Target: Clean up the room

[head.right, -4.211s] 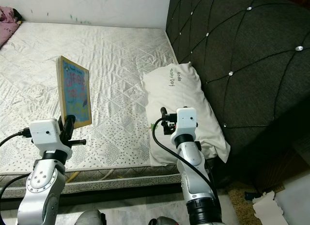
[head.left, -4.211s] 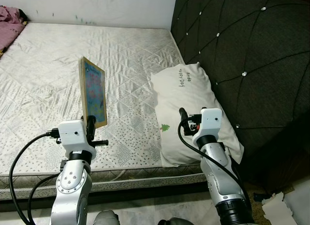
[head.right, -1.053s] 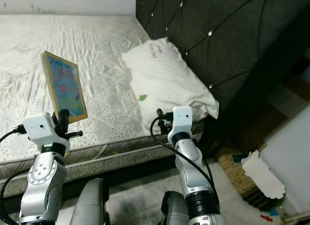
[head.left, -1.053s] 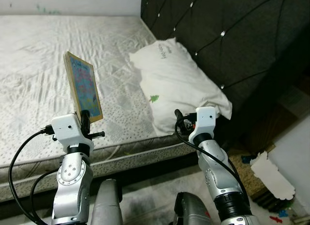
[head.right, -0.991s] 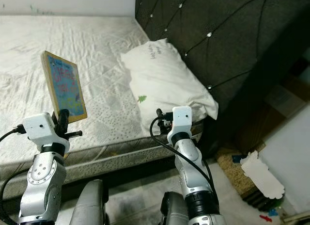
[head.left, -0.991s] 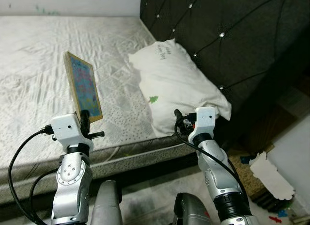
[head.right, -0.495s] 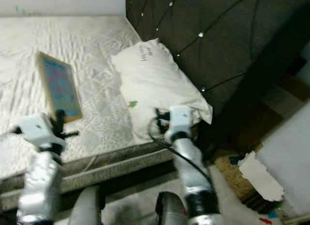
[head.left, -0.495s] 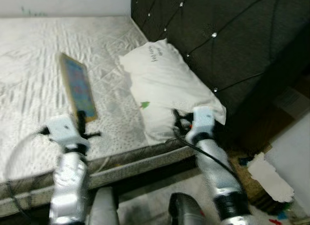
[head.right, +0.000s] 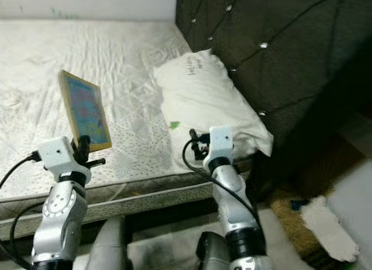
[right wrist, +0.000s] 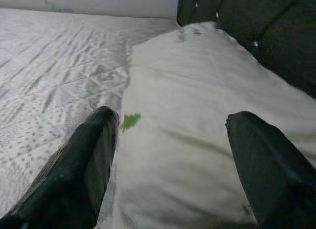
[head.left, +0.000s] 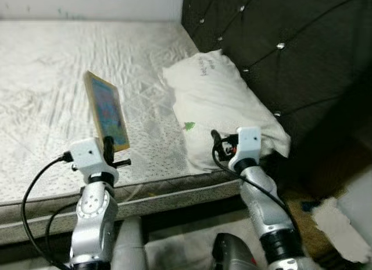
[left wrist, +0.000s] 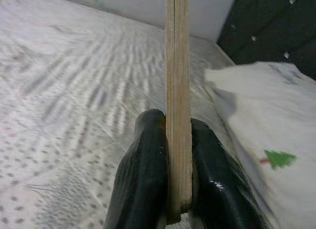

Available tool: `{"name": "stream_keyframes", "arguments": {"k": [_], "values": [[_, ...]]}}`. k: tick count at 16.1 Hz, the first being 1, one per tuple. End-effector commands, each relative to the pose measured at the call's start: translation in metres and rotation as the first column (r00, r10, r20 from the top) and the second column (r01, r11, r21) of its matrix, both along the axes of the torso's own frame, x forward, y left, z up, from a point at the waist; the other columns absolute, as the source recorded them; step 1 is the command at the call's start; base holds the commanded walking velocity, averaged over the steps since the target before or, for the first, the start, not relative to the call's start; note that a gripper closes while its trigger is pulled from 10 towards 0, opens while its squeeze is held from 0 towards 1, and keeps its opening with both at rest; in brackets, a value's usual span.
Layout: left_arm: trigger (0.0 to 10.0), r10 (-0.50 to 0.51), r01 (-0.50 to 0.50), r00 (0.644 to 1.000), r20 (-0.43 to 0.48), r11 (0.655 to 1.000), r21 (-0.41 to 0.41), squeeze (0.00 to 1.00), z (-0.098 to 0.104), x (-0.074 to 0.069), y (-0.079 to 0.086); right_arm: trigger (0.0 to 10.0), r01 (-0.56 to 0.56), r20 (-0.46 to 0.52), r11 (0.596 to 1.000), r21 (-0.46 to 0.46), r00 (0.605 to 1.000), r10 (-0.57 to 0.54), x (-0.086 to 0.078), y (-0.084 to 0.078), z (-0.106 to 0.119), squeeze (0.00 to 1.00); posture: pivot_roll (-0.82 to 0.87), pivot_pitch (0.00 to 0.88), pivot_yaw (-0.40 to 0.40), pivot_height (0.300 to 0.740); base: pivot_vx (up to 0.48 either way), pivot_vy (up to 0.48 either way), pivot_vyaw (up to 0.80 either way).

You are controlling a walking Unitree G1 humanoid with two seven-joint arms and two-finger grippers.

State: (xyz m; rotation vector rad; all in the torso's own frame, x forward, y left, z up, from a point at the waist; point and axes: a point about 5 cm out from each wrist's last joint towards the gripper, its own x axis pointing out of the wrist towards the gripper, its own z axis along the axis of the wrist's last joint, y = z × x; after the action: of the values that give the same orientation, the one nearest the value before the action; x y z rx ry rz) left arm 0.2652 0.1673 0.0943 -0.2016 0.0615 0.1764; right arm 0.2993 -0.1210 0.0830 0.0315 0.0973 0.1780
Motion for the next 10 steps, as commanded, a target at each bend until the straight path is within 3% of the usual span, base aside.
{"name": "stream_keyframes", "arguments": {"k": [1,6,8,10], "values": [[10.0,-0.030,0.030,1.000,-0.002,0.999,-0.034,0.00,0.004,0.008,-0.013,10.0,-0.001,0.010,1.000,0.024,1.000,0.001,-0.002,-0.003,0.005,0.00,0.08,0.014,-0.091,0.596,0.000,0.000,0.00],[10.0,-0.014,0.004,0.997,-0.070,0.991,-0.131,0.00,-0.008,0.021,-0.021,10.0,0.017,0.040,1.000,0.025,0.999,-0.018,-0.015,-0.016,0.017,0.00,0.01,0.063,-0.085,0.542,0.000,0.000,0.00],[10.0,-0.011,-0.002,0.997,-0.078,0.988,-0.157,0.00,-0.011,0.027,-0.021,10.0,0.047,0.032,0.999,-0.014,0.998,-0.047,-0.022,-0.031,0.019,0.00,-0.03,0.080,-0.098,0.542,0.000,0.000,0.00],[10.0,0.017,-0.041,0.995,-0.103,0.970,-0.240,0.00,-0.014,0.038,-0.017,10.0,0.099,0.018,0.994,-0.054,0.995,-0.098,-0.035,-0.053,0.021,0.00,-0.06,0.089,-0.103,0.542,0.000,0.000,0.00]]}}
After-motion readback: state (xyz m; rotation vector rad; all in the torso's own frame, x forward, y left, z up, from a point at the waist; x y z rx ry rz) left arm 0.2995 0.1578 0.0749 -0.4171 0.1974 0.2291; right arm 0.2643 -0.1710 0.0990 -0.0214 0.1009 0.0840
